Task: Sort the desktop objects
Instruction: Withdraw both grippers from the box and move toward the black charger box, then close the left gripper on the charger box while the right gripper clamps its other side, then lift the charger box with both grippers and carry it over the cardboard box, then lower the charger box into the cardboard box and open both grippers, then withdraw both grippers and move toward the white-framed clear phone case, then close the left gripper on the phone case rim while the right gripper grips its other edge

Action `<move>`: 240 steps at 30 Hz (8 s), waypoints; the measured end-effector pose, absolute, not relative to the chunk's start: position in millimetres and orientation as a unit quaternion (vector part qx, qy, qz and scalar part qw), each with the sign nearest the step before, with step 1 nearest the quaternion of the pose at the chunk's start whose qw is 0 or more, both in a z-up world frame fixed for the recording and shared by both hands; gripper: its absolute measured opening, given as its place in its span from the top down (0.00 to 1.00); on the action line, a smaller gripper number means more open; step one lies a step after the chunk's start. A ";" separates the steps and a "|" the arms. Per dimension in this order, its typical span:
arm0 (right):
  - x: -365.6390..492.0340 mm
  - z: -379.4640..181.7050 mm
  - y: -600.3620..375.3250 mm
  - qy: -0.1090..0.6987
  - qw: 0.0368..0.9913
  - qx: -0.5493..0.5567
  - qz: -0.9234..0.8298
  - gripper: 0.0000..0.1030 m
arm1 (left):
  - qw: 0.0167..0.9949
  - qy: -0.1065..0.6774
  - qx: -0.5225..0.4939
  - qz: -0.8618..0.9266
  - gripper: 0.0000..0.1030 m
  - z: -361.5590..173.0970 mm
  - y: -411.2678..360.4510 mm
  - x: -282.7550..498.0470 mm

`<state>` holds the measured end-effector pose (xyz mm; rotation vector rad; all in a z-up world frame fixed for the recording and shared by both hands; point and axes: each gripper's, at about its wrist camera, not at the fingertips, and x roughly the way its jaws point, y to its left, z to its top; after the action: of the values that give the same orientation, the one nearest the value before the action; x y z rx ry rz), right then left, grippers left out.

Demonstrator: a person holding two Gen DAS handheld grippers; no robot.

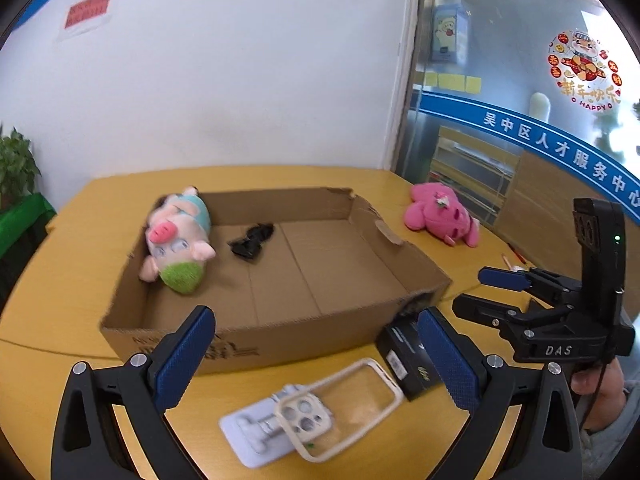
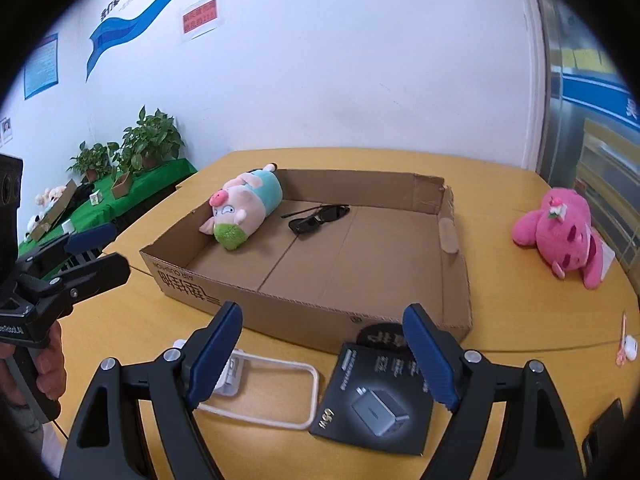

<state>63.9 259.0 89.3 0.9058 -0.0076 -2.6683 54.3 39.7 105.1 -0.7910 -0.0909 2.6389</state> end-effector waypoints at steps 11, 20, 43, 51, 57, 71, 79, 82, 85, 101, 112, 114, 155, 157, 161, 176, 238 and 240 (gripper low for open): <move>63.7 3.1 337.1 -0.070 0.195 0.435 -0.876 0.20 | 0.295 -0.084 -0.390 0.868 0.00 53.7 81.2 43.7; 55.3 -26.2 323.6 -0.075 0.227 0.466 -0.852 0.20 | 0.354 -0.113 -0.443 0.816 0.01 23.0 122.3 3.4; 104.9 -25.7 351.2 -0.065 0.273 0.473 -0.835 0.11 | 0.467 -0.100 -0.512 0.714 0.05 -17.0 199.3 28.7; 89.8 -36.4 351.7 -0.027 0.236 0.472 -0.849 0.11 | 0.415 -0.079 -0.536 0.731 0.06 -32.0 213.1 11.9; 84.4 -35.5 333.6 -0.001 0.206 0.463 -0.862 0.13 | 0.394 -0.082 -0.534 0.744 0.18 -41.3 215.2 20.0; 108.7 46.3 296.4 0.067 0.181 0.350 -0.917 0.13 | 0.388 -0.077 -0.415 0.819 0.18 48.0 183.2 46.1; 77.7 108.3 257.4 0.123 0.203 0.285 -0.929 0.13 | 0.365 -0.086 -0.341 0.862 0.18 112.4 135.5 23.4; 59.9 128.0 244.4 0.126 0.209 0.266 -0.932 0.13 | 0.359 -0.079 -0.324 0.872 0.18 132.1 122.8 7.5; 36.3 147.7 234.7 0.127 0.220 0.250 -0.934 0.13 | 0.350 -0.063 -0.307 0.883 0.18 151.4 113.4 -9.7; -98.9 196.4 218.3 0.120 0.244 0.228 -0.935 0.13 | 0.327 -0.052 -0.271 0.904 0.18 199.2 95.9 -150.0; -200.0 136.1 235.3 0.075 0.258 0.303 -0.915 0.13 | 0.316 -0.073 -0.357 0.876 0.18 130.6 112.4 -269.1; -216.5 116.9 241.8 0.055 0.261 0.325 -0.907 0.13 | 0.310 -0.069 -0.374 0.871 0.18 113.6 117.7 -281.9; -138.3 96.2 261.3 0.015 0.220 0.395 -0.892 0.10 | 0.245 -0.020 -0.381 0.891 0.05 111.3 64.0 -168.2; -108.8 92.8 257.2 0.008 0.228 0.378 -0.897 0.10 | 0.231 -0.028 -0.370 0.900 0.05 114.7 33.0 -141.6; -75.1 70.9 248.8 0.006 0.217 0.375 -0.901 0.10 | 0.205 -0.034 -0.360 0.909 0.02 107.1 -5.8 -101.3; -51.7 22.7 254.9 -0.027 0.154 0.419 -0.894 0.10 | 0.190 -0.026 -0.438 0.878 0.05 28.5 -32.6 -67.9; 65.1 -34.8 203.2 -0.026 0.251 0.445 -0.859 0.66 | 0.174 -0.167 -0.495 0.835 0.47 -40.3 -13.7 75.6; 65.8 -35.0 201.8 -0.021 0.249 0.445 -0.860 0.68 | 0.171 -0.168 -0.493 0.836 0.58 -41.3 -14.0 73.5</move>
<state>65.8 201.8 -35.0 1.2115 -0.0580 -2.3420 73.5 -14.0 -41.3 -1.4009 -0.4760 2.3753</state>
